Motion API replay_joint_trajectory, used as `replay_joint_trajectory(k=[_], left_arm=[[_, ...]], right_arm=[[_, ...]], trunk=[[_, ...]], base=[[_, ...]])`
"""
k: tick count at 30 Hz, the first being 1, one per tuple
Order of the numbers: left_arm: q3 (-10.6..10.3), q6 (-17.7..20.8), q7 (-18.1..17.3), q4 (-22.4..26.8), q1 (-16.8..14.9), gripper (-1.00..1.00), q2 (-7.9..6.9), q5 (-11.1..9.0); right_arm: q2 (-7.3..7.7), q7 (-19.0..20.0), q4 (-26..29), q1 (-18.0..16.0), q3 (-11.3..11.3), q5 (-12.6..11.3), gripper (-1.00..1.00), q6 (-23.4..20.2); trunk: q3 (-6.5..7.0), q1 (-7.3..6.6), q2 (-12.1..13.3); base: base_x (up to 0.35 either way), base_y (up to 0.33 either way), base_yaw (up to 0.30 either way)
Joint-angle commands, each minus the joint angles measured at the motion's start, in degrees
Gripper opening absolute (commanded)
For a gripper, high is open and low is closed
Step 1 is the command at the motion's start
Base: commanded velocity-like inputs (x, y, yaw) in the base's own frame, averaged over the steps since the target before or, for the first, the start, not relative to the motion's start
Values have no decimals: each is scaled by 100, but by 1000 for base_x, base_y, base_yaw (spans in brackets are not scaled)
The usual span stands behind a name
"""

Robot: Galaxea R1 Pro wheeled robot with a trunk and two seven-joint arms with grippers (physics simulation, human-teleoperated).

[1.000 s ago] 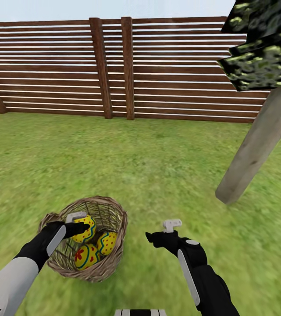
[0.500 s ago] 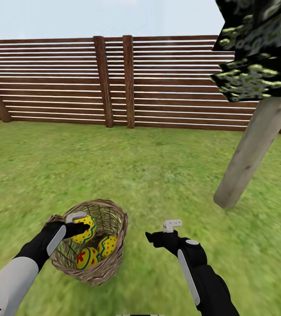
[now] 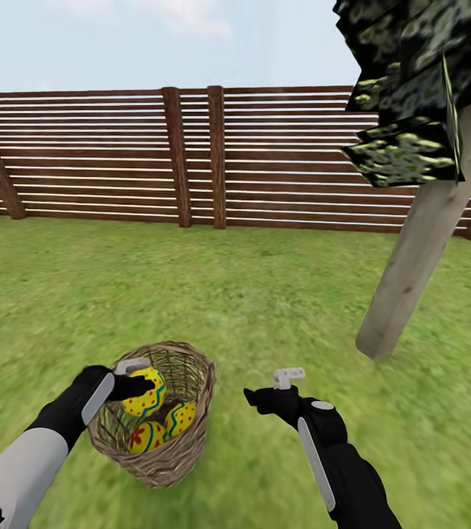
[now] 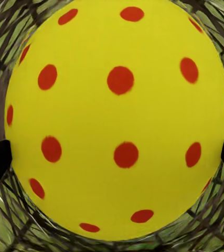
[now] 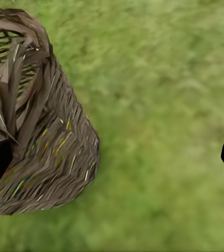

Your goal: Take the three Easter eggs out of the wicker basket on the lawn in the garden, then place them on the lawn next to a single tree (choose any tree) so that all three eggs are next to the same tree and none are left in the basket.

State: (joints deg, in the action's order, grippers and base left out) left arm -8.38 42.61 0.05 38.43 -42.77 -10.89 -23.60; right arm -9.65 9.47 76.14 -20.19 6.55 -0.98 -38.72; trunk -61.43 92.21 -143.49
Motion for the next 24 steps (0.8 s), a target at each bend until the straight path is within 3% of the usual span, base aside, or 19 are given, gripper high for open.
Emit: replay_joint_trajectory(k=[1, 10, 20, 24], left_arm=[[-23, 108, 0, 26, -3, -100, -5, -3], [22, 1146, 13, 432, -31, -100, -16, -4], [35, 1520, 15, 639, -28, -100, -18, -4], [38, 1620, 147, 668, -27, -100, -21, -4]], right_arm=[[-2, 11, 6, -3, -4, -7, 100, -28], [-2, 11, 14, -3, 0, -7, 100, -61], [2, 11, 15, -3, -4, -7, 100, -90], [2, 11, 11, -3, -4, -7, 100, -92]], trunk=[[17, -5, -1], [217, -28, 11], [442, -54, 25], [532, -141, 185]], base=[[-188, 0, 0], [-63, 0, 0], [0, 0, -11], [0, 0, -149]])
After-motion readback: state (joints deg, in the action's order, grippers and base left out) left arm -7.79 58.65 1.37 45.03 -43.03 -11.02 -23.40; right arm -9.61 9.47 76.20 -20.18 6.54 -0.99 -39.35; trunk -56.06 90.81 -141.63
